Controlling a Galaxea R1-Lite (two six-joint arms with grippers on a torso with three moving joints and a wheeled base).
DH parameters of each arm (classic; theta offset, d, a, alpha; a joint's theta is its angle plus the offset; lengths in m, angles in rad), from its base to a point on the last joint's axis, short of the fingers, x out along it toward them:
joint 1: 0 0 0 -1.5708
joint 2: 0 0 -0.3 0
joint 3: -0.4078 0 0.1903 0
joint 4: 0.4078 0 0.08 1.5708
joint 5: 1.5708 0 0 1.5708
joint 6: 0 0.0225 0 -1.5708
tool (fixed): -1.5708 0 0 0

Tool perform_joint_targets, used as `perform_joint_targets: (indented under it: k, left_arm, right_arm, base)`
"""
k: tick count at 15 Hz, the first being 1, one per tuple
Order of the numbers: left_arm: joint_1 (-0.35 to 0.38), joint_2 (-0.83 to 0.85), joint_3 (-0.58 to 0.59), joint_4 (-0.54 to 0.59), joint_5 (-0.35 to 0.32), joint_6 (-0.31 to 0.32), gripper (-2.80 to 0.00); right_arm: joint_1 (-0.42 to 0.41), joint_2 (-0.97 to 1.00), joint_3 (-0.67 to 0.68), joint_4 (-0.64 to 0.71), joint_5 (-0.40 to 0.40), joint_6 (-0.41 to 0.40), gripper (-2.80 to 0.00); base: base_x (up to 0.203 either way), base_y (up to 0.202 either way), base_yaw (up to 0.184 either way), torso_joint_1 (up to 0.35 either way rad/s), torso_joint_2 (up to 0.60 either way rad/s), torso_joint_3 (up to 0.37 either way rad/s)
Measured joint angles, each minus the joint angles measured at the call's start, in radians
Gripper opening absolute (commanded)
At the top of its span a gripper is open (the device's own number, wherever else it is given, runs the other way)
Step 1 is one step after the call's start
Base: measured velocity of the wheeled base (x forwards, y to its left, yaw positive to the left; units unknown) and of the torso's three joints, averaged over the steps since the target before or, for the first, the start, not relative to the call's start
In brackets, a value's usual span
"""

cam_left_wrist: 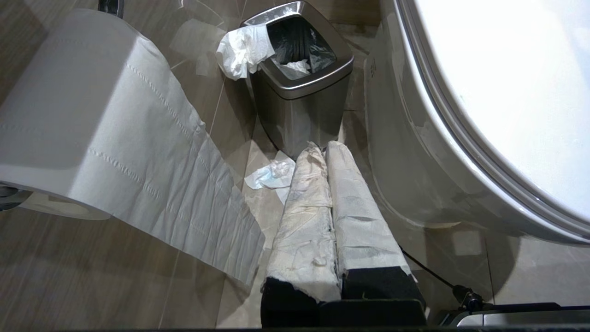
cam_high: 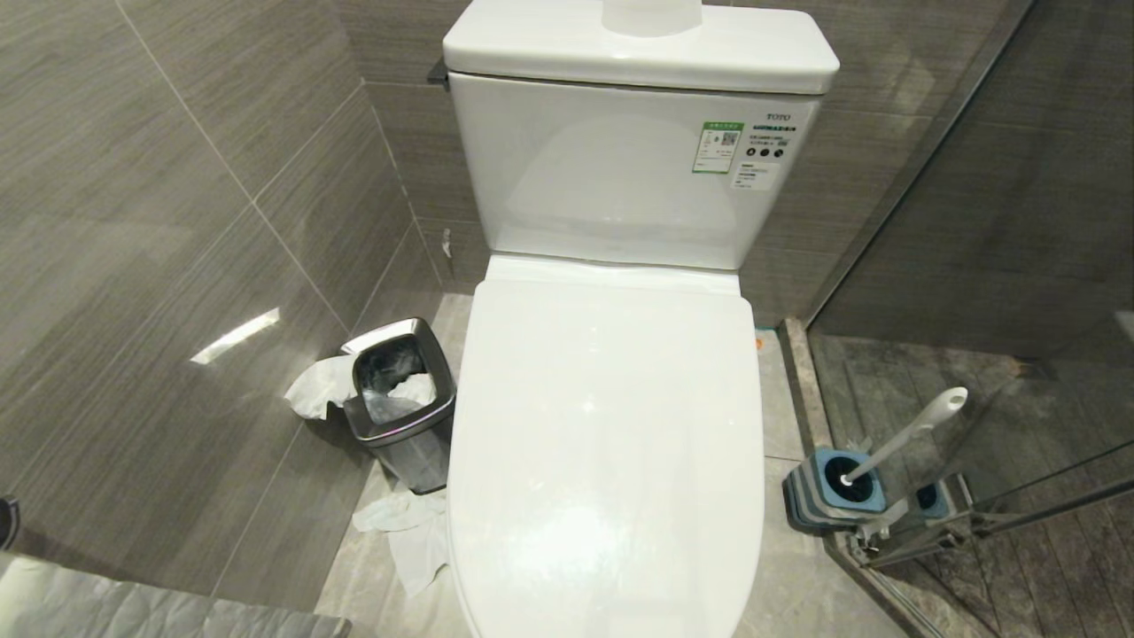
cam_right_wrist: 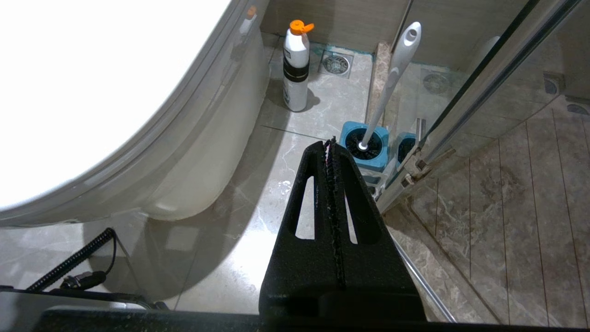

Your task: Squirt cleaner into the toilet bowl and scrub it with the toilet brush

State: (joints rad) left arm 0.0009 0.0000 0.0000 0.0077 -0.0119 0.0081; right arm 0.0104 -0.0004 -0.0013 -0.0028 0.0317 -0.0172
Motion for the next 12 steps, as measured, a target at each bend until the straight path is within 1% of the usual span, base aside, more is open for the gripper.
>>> perform_joint_targets:
  k: [12]
  left_arm:
    - [0.000,0.000,0.000,0.000,0.000,0.000,-2.80]
  right_arm:
    - [0.000,0.000,0.000,0.000,-0.001,0.000,-2.80]
  base:
    - [0.000,0.000,0.000,0.000,0.00,0.000]
